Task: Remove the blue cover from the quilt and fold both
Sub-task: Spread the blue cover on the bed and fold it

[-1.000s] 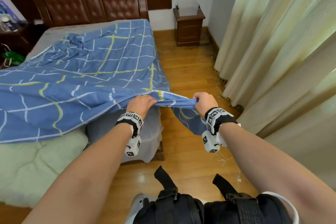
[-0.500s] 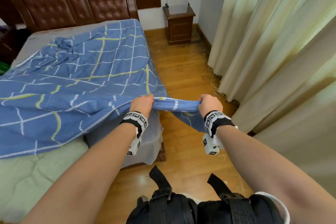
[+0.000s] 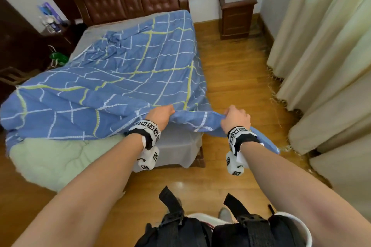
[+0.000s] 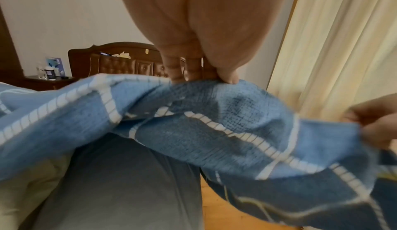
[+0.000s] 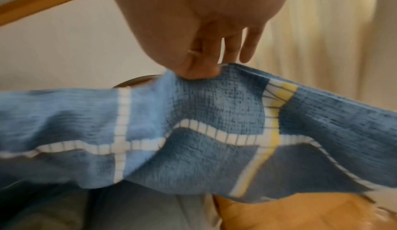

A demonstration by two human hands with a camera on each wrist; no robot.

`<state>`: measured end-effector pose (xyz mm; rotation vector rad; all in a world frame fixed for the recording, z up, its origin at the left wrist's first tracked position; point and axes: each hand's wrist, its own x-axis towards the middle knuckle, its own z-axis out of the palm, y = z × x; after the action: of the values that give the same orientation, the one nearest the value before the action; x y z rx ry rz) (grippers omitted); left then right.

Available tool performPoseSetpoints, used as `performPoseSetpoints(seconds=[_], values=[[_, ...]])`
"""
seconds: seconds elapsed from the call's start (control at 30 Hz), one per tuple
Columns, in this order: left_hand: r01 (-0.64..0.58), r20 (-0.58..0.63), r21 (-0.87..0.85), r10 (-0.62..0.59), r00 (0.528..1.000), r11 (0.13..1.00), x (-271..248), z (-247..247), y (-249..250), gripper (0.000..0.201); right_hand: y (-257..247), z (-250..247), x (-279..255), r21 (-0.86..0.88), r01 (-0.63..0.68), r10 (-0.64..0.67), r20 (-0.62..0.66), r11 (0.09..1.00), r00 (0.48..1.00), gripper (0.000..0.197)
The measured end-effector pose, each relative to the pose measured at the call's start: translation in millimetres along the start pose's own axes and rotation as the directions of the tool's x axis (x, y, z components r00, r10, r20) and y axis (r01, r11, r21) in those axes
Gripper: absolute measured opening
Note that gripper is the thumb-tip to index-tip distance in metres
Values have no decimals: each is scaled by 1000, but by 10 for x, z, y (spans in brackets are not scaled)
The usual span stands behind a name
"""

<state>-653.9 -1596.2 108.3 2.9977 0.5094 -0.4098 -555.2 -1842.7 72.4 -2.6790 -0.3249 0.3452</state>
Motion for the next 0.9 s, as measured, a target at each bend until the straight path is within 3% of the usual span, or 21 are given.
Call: performPoseSetpoints(seconds=[0.03,0.1,0.17,0.3,0.37,0.43,0.5,0.63,0.8,0.9], values=[[-8,-28,-20,8,1000,1000,-42,-26,12,18,-119,77,-33,123,100,-106,45,987,993,26],[0,-68,-65,-5,998,998,-118,-77,32,17,-430,226,-103,285,308,-358,141,908,923,35],[-8,-83,-91,0,997,996,-192,-109,22,23,-727,345,-155,311,452,-513,152,836,845,40],[-33,-101,-101,22,995,994,-346,-112,-179,29,-1068,417,-152,176,615,-626,8,769,780,41],[-59,-99,-166,43,994,984,-379,-87,-328,31,-1155,453,-106,117,666,-675,50,736,736,32],[-96,-93,-267,74,993,959,-375,-33,-476,34,-1269,500,-104,73,677,-676,188,733,712,21],[-122,-93,-346,95,991,930,-354,-7,-599,38,-1431,560,-138,79,640,-639,224,765,736,21],[-154,-122,-358,118,985,921,-293,-30,-970,44,-1769,669,-199,-17,573,-570,85,819,817,20],[-157,-128,-27,152,980,987,-146,-28,-1508,15,-2010,576,-266,-192,459,-463,25,868,886,22],[-84,-140,157,106,984,984,-147,48,-1698,18,-2015,514,-395,-245,361,-376,-15,900,926,22]])
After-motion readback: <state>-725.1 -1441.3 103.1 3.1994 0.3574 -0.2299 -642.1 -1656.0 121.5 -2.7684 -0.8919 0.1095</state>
